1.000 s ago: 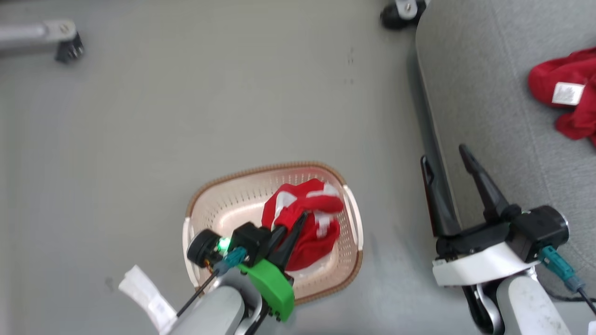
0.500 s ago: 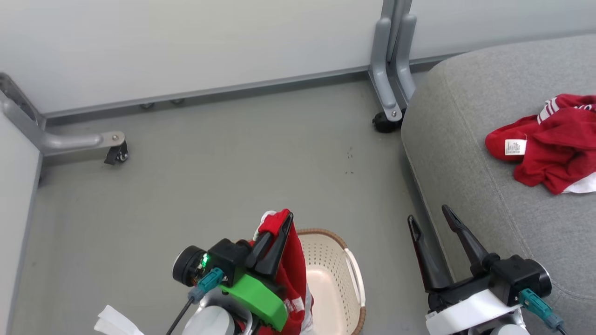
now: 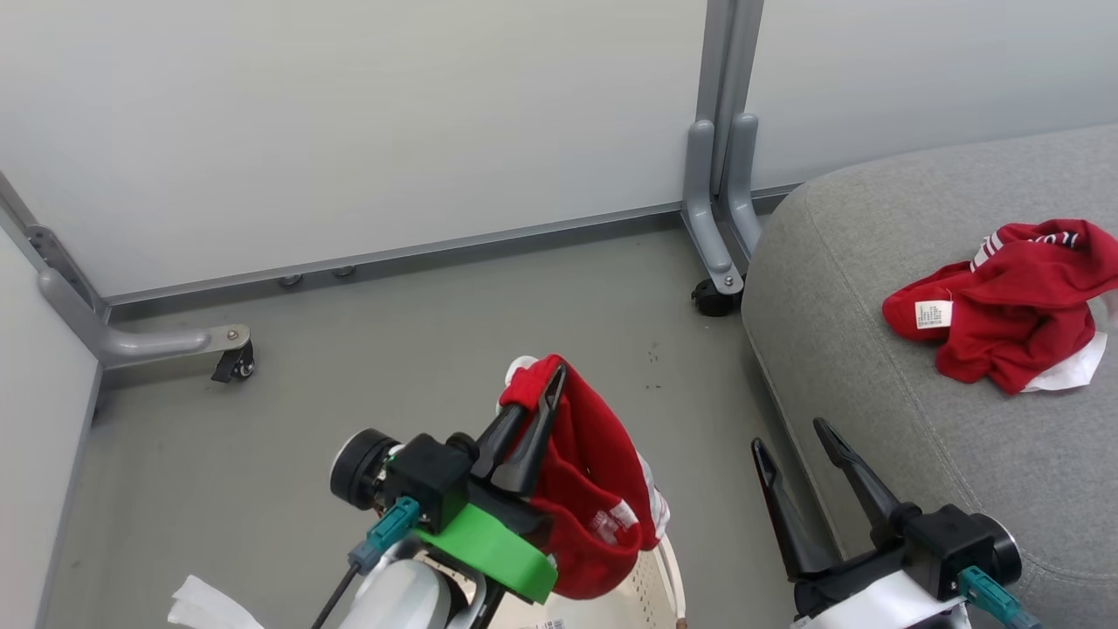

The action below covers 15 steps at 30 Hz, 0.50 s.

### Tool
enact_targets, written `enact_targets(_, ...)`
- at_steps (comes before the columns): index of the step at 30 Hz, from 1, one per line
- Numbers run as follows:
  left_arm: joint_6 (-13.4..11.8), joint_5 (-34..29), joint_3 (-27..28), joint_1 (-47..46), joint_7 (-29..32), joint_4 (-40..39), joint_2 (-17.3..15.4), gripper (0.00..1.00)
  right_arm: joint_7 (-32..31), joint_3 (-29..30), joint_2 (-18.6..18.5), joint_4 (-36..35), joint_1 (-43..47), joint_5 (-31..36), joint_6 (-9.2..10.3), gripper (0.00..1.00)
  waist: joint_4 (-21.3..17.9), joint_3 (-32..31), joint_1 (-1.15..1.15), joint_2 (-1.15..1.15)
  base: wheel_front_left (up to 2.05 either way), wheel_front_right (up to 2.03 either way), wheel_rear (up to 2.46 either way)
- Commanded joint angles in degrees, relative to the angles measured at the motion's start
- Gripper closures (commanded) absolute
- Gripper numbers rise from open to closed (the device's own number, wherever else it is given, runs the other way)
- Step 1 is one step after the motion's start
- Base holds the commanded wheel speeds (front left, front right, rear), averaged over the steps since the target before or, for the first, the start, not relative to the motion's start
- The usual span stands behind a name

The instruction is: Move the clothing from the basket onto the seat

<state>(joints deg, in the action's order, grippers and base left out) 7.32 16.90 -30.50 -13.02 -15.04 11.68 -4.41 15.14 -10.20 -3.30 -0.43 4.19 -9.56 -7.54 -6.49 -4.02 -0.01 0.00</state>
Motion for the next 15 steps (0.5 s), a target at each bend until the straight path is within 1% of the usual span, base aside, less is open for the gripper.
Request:
enact_targets(1,0.24,0.53,-0.53,-0.93,-0.19,-0.56,0.09,1.00,0.01,-0.51,-0.45,0.25,0.76,-0.48,0.10,0.00,0.15,0.04,0.01,0.00,0.00,0.00,0.00)
enact_targets(5,0.23,1.22,-2.87,-3.25,-0.19,-2.29,-0.21,1.00,0.01,-2.57,-1.18,1.17,0.14,-1.30,0.10,0.00,0.71,0.43,0.01,0.00,0.00,0.00,0.00)
enact_targets(9,0.24,1.73,-5.81,-5.53,-0.19,-3.90,-0.08,1.00,0.01,-6.01,-2.51,2.05,-0.92,-2.30,0.11,0.00,1.57,1.22,0.01,0.00,0.00,0.00,0.00)
enact_targets(15,0.24,2.47,-10.19,-8.69,-0.19,-5.52,0.08,1.00,0.01,-9.36,-3.34,2.41,-2.54,-3.96,0.11,0.00,2.81,2.46,0.01,0.00,0.00,0.00,0.00)
